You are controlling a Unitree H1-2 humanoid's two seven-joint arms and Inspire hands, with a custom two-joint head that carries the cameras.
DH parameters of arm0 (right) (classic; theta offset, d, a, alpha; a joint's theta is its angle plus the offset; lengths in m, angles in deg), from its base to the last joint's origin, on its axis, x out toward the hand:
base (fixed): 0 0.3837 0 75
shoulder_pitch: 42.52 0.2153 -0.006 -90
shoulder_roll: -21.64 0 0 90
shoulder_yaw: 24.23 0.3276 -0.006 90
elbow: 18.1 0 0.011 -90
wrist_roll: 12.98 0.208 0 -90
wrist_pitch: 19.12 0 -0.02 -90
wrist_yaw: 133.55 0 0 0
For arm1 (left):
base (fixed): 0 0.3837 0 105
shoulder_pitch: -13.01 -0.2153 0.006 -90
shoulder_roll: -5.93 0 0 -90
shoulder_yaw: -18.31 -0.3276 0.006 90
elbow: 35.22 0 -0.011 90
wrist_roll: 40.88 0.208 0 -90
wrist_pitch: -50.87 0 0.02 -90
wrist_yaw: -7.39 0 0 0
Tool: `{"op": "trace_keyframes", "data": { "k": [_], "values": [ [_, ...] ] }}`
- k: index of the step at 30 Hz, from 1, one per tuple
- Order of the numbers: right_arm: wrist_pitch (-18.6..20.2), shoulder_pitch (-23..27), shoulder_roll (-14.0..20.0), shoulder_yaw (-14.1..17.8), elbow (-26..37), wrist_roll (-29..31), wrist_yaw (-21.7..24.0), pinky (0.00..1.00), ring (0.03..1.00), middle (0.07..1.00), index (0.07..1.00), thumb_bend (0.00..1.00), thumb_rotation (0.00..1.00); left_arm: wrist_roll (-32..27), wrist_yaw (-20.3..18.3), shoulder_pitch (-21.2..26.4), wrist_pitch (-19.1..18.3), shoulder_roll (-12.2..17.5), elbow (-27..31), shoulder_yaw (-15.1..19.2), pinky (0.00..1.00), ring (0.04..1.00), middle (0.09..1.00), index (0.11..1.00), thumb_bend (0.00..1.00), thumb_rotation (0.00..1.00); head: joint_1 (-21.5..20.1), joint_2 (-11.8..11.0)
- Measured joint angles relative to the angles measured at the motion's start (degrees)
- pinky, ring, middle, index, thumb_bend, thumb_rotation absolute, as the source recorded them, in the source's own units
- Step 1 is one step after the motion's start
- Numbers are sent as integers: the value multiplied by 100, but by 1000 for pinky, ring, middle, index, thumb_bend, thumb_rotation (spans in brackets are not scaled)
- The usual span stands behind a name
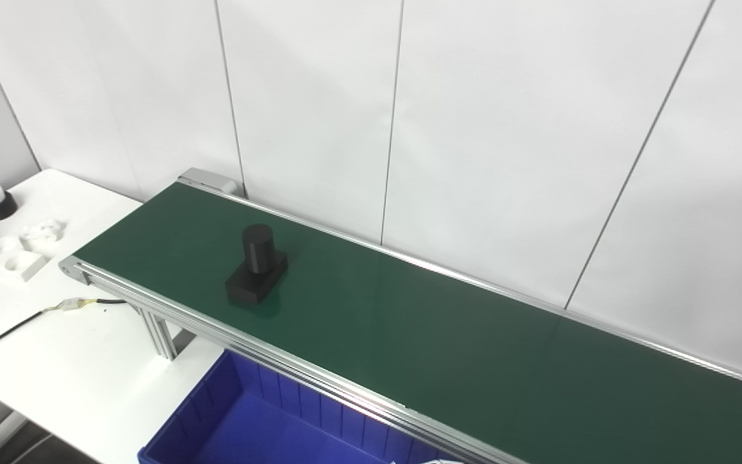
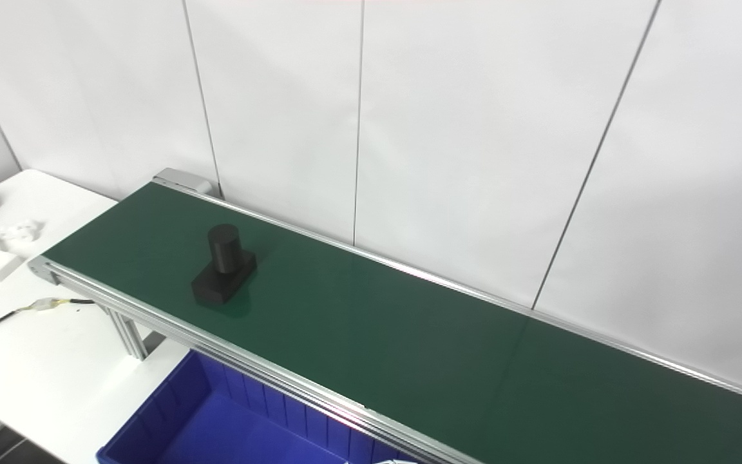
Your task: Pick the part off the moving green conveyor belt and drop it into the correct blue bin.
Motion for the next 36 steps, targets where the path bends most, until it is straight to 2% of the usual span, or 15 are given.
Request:
{"op": "trace_keyframes", "data": {
  "k": [3,7,11,15,20,27,36],
  "values": [
    [0,3,68,10,-23,3,5,645,773,813,821,418,637,0,2,11,0,-13,-18,0,713,740,774,772,917,363,201,-52],
    [-1,23,184,98,-56,69,45,628,768,808,811,459,669,-2,2,68,1,-17,-97,1,714,742,775,772,916,363,351,-88],
    [-3,76,247,138,-201,168,56,637,772,808,806,486,697,-1,57,103,1,-38,-180,11,713,747,776,770,925,367,334,-114],
    [-4,91,246,125,-229,166,30,619,763,803,804,499,730,0,62,104,1,-39,-183,10,716,750,776,773,934,376,220,-132],
    [-5,95,243,126,-210,165,-4,624,762,802,807,469,693,-2,59,107,1,-23,-183,11,713,743,776,771,915,363,149,-149],
    [-5,79,239,138,-74,164,-50,635,770,802,808,499,669,-5,46,107,1,-11,-184,19,710,735,768,767,915,356,27,-176],
    [-9,57,235,353,344,166,-52,646,774,797,809,479,597,-4,41,108,1,17,-184,21,715,736,770,770,917,374,-333,-185]
  ]
}}
